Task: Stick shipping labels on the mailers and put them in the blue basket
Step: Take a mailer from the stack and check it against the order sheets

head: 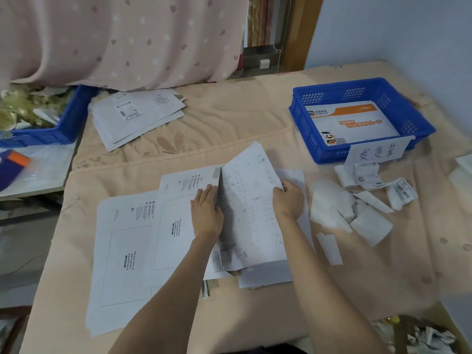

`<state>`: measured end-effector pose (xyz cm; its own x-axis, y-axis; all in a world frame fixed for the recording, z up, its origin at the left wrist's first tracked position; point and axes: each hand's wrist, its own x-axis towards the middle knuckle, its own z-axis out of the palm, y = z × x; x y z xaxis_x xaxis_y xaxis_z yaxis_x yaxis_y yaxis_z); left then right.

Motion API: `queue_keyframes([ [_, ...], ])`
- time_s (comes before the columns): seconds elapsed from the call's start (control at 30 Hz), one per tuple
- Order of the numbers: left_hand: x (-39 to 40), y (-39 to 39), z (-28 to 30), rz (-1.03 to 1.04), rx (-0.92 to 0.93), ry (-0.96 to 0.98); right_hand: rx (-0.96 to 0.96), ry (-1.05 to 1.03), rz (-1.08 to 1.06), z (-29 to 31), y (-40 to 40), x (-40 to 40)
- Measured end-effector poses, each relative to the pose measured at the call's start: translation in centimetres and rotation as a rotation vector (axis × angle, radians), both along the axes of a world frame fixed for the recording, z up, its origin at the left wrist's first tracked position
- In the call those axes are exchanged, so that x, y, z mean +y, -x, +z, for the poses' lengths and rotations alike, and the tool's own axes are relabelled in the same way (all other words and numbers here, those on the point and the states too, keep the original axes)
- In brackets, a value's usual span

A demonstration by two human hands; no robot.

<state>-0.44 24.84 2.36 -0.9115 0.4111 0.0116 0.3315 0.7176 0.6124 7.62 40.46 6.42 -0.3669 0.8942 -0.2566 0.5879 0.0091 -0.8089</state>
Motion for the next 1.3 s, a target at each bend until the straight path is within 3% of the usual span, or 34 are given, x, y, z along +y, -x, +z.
queue_keyframes([
  [0.23, 0.3, 0.2, 0.5, 0.036, 0.009, -0.05, -0.03, 0.193, 0.144, -0.1, -0.2, 0.3],
  [0.4, 0.2, 0.0, 0.3, 0.036, 0.064, 0.056, -0.017, 0.29, 0.306, -0.2, -0.2, 0.1],
  [0.6, 0.4, 0.1, 0.3, 0.056, 0.002, -0.057, 0.02, 0.281, 0.399, -0.6, 0.6, -1.0],
  [0.8, 0.5, 0.6, 0.8, 0.072, -0.007, -0.114, 0.025, 0.466, 0.454, -0.9, 0.7, -1.6],
  [1.3, 0.5, 0.5, 1.0, 0.048, -0.005, -0.113, -0.025, 0.413, 0.586, -1.5, 3.0, -5.0],
])
